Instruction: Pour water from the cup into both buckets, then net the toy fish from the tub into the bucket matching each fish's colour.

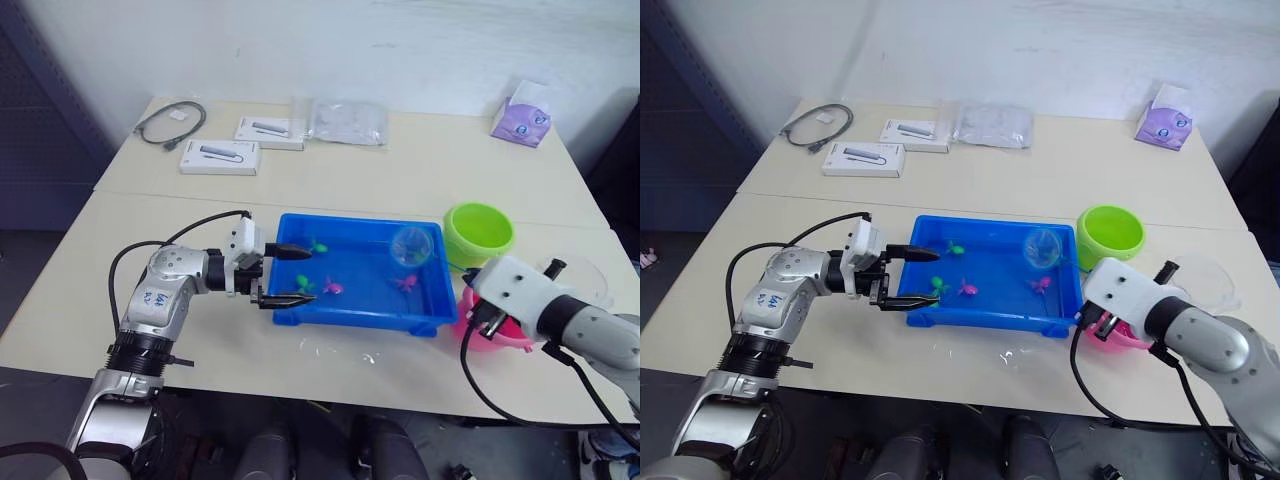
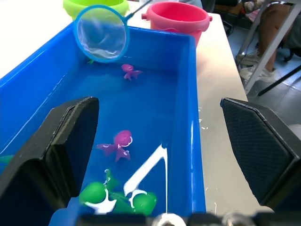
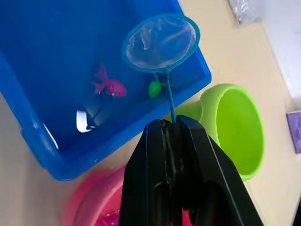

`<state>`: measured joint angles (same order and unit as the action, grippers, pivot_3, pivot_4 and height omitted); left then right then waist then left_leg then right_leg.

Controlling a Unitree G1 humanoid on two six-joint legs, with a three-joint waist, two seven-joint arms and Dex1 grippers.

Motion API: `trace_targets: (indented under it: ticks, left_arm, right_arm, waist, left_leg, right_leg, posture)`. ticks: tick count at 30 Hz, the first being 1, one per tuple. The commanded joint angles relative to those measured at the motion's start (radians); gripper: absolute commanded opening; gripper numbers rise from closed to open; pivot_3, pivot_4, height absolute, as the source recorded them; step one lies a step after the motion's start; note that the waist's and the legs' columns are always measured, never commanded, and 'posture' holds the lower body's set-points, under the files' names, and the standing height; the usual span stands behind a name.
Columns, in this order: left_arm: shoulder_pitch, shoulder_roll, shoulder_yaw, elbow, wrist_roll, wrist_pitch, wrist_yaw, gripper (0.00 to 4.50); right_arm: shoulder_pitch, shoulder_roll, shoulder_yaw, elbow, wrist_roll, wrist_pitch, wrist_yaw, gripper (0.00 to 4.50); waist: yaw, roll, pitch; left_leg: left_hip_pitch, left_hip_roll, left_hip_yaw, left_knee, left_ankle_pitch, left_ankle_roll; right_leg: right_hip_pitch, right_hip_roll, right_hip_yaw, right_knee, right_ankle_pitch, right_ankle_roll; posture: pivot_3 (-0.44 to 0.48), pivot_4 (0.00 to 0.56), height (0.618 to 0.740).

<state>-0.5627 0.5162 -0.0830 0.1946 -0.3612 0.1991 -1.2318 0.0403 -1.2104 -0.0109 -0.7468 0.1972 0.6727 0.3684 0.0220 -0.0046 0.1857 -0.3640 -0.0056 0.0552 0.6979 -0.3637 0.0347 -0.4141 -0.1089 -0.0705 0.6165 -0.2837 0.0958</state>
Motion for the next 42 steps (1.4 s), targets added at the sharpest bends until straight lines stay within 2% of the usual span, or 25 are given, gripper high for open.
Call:
trace_targets:
  ticks: [1,9,19,24,32,36,42]
  left_arm:
    - [0.006,0.006,0.018,-0.049,-0.013,0.002,0.011,4.44]
    - [0.016,0.0,0.017,-0.066,-0.014,0.011,0.027,4.44]
    - [-0.002,-0.008,0.012,-0.042,-0.013,0.005,0.025,4.44]
    - [-0.012,-0.019,0.008,-0.033,-0.01,0.002,0.023,4.44]
    - [-0.022,-0.019,0.015,-0.02,-0.004,-0.007,0.021,4.44]
    - [-0.013,-0.014,0.019,-0.031,-0.005,-0.002,0.025,4.44]
    - [0.003,-0.002,0.027,-0.05,-0.009,0.006,0.034,4.44]
  right_arm:
    - [-0.044,-0.034,0.049,-0.015,-0.132,-0.001,0.023,0.0]
    - [-0.152,-0.04,0.125,0.001,-0.306,0.035,0.092,0.0]
    - [-0.117,-0.127,0.064,0.035,-0.377,-0.071,0.291,0.0]
    - [-0.133,-0.12,0.084,0.046,-0.421,-0.091,0.339,0.0]
    - [-0.144,-0.029,0.074,-0.001,-0.338,0.039,0.447,0.0]
    - [-0.13,-0.019,0.048,-0.015,-0.297,0.088,0.501,0.0]
    - [-0.191,0.206,-0.044,-0.046,-0.099,0.363,0.495,0.0]
  waist:
    - [0.001,0.0,0.0]
    - [0.001,0.0,0.0]
    - [0.001,0.0,0.0]
    - [0.002,0.0,0.0]
    - [0.002,0.0,0.0]
    - [0.002,0.0,0.0]
    - [0.001,-0.001,0.0]
  left_leg:
    - [-0.002,0.0,-0.001,0.001,0.0,0.0]
    - [-0.006,-0.001,-0.003,0.002,0.001,0.0]
    - [-0.006,-0.001,-0.003,0.002,0.001,0.0]
    - [-0.006,0.0,-0.004,0.002,0.001,-0.001]
    - [-0.006,0.0,-0.004,0.003,0.001,-0.001]
    - [-0.005,0.0,-0.005,0.003,0.001,-0.001]
    - [-0.005,0.0,-0.006,0.004,0.001,-0.001]
  right_leg:
    - [-0.001,0.0,-0.002,0.0,0.0,0.0]
    - [-0.001,0.001,-0.006,-0.003,0.001,0.002]
    - [0.0,0.003,-0.007,-0.004,0.001,0.003]
    - [0.0,0.003,-0.007,-0.004,0.002,0.003]
    - [0.001,0.006,-0.008,-0.004,0.002,0.003]
    - [0.002,0.006,-0.007,-0.003,0.002,0.003]
    - [0.003,0.005,-0.008,-0.003,0.002,0.003]
  posture:
    - [0.0,0.15,0.739]
    - [0.0,0.15,0.739]
    - [0.0,0.15,0.739]
    - [0.0,0.15,0.739]
    - [0.0,0.15,0.739]
    - [0.0,0.15,0.739]
    - [0.0,0.15,0.739]
